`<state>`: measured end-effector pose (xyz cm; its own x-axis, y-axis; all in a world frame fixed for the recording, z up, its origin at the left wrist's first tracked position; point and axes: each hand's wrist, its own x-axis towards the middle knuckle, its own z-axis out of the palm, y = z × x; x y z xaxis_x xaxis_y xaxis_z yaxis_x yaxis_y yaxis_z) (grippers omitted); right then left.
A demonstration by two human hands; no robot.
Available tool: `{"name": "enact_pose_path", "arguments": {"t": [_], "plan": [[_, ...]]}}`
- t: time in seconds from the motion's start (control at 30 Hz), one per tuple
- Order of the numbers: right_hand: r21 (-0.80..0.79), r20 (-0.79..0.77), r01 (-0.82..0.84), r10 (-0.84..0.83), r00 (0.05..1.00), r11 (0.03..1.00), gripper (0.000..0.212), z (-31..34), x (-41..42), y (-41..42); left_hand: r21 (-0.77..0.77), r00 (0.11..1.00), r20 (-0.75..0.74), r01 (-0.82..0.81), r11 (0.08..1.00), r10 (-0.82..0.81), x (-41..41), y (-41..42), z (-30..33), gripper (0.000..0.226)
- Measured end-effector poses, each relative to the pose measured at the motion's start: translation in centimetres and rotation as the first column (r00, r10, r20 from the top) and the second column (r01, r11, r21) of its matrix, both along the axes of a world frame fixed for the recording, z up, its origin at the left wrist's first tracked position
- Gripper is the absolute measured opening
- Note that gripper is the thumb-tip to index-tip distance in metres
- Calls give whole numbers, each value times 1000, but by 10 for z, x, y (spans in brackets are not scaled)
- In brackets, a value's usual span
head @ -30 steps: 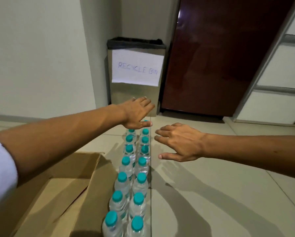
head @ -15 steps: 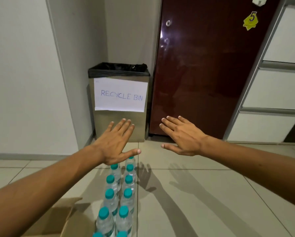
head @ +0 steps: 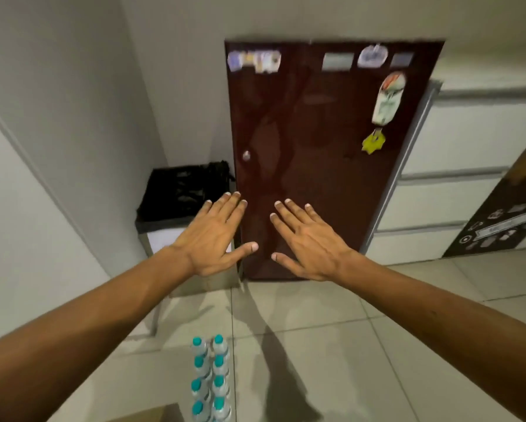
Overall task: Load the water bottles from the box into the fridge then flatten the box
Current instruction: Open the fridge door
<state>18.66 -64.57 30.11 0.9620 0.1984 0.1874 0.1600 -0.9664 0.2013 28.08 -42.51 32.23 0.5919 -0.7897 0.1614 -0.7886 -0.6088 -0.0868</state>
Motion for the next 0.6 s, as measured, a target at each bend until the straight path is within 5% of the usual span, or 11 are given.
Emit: {"name": "enact_pose_path", "arguments": {"t": [0.17,0.3,0.6], "plan": [[138,36,49,-55,998,989,79,177,2,-38,-78,996,-52,-75,994,71,3,-51,171,98],[225,60,83,-98,993,971,81,276,11,-53,-120,992,-82,-109,987,99,3,-93,249,79],[214,-35,181,-178,983,960,87,319,94,-75,-75,961,-168,-233,970,218,73,-131,302,88]]}}
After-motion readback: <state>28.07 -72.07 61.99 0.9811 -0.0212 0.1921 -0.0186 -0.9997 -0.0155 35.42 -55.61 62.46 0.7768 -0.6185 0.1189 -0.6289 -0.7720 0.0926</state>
